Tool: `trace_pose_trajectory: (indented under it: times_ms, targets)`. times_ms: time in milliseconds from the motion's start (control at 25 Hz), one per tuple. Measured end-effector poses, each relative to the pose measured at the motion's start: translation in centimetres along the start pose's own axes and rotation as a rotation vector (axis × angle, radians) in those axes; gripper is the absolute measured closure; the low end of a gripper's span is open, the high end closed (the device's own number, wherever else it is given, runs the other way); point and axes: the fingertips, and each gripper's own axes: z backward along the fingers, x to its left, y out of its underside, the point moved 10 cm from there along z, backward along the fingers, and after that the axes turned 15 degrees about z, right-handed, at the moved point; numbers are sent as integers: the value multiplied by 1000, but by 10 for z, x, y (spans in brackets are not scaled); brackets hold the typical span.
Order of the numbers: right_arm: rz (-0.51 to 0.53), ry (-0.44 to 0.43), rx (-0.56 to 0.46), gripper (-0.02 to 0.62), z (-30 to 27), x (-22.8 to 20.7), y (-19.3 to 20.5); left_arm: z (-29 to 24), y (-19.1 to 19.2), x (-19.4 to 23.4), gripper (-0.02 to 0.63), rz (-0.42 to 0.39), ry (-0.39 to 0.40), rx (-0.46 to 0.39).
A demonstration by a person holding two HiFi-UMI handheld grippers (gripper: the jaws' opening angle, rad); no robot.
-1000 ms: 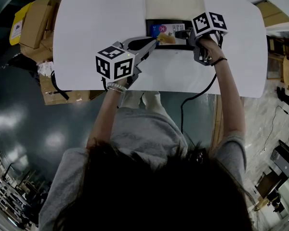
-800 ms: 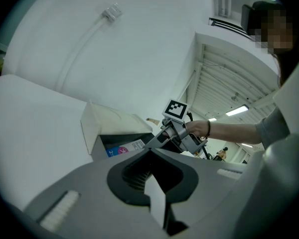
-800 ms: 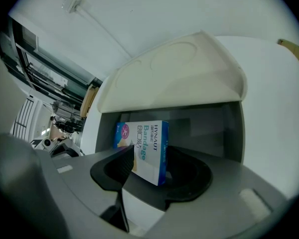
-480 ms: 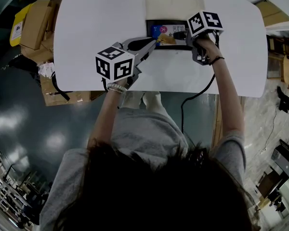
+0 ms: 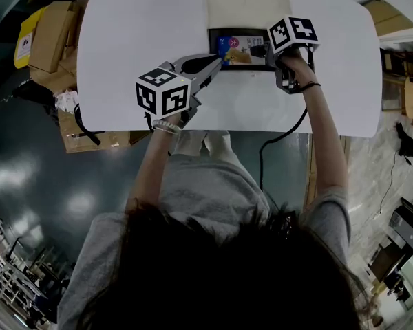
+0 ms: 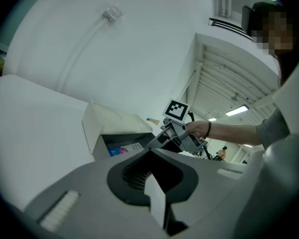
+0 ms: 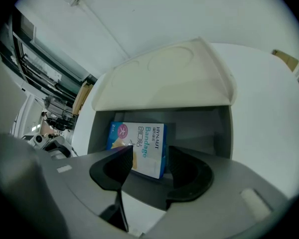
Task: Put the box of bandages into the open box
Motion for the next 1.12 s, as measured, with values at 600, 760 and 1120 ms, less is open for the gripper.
trace_pose_trajectory:
  times_ms: [600, 760, 1120]
  targets:
    - [49, -43, -219, 528, 37, 32, 15, 15, -9, -15, 611, -41, 10, -22]
    - [46, -71, -295, 557, 45, 40, 21, 16, -11, -17, 611, -74, 17, -4]
    - [68, -114, -431, 581, 72, 53, 42, 24, -12, -30, 611, -112, 34, -11]
